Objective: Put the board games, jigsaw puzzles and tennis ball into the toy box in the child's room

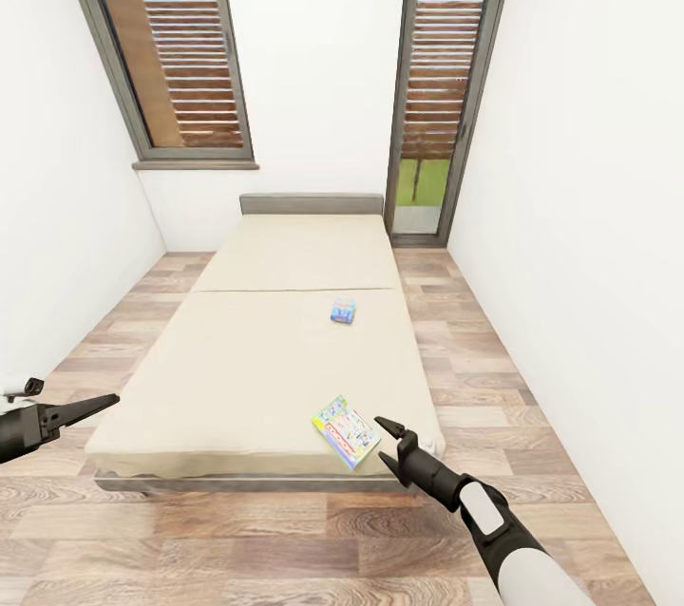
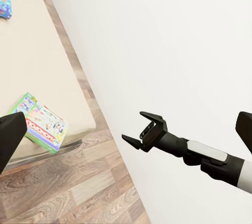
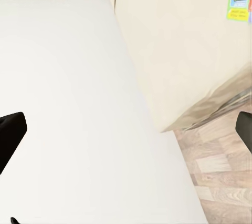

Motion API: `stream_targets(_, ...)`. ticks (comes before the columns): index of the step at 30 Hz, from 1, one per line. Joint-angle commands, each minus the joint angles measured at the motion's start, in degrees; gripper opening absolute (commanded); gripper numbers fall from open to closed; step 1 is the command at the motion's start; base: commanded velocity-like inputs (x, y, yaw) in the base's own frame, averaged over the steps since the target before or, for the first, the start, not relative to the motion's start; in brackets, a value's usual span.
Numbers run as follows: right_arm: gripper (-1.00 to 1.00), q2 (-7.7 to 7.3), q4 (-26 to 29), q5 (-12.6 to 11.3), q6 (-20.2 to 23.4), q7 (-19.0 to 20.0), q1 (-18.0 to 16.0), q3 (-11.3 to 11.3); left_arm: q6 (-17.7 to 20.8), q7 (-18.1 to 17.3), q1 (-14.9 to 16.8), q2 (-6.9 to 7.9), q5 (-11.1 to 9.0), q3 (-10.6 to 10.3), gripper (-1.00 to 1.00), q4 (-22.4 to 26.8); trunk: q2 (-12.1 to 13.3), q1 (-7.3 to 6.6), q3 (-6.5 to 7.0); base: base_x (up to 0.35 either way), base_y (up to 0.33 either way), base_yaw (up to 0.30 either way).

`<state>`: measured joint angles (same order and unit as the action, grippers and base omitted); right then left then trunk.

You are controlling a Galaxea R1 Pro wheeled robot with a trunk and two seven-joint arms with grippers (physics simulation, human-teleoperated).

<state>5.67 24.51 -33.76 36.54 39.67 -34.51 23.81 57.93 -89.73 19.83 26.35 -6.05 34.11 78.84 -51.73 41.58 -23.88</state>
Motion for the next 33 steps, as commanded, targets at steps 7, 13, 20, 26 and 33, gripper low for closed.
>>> stream_targets(7, 1.00, 0.23, -0.06, -0.02, 0.07, -0.52, -0.03, 0.19, 0.61, -0.27, 0.04, -0.04, 0.07, 0.00, 1.00, 0.00, -2.87, 1.55, -1.33, 0.000, 0.000, 0.000)
stream_targets(13, 1.00, 0.35, -0.07, -0.02, -0.04, -2.38, -0.03, 0.12, 0.59, -0.27, 0.04, -0.05, 0.07, 0.00, 1.00, 0.00, -5.28, 2.87, -2.40, 0.000, 0.000, 0.000)
stream_targets(20, 1.00, 0.39, -0.08, -0.05, -0.06, -4.24, -0.03, 0.10, 0.54, -0.27, 0.04, -0.07, 0.07, 0.00, 1.00, 0.00, -8.09, 4.40, -3.66, 0.000, 0.000, 0.000)
stream_targets(26, 1.00, 0.40, -0.08, -0.01, -0.07, -4.66, -0.03, 0.03, 0.54, -0.27, 0.04, -0.07, 0.12, 0.00, 1.00, 0.00, -10.49, 5.72, -4.74, 0.000, 0.000, 0.000)
stream_targets(33, 1.00, 0.40, -0.08, 0.05, -0.12, -4.75, -0.03, 0.02, 0.52, -0.27, 0.04, -0.07, 0.16, 0.00, 1.00, 0.00, -13.30, 7.26, -5.99, 0.000, 0.000, 0.000)
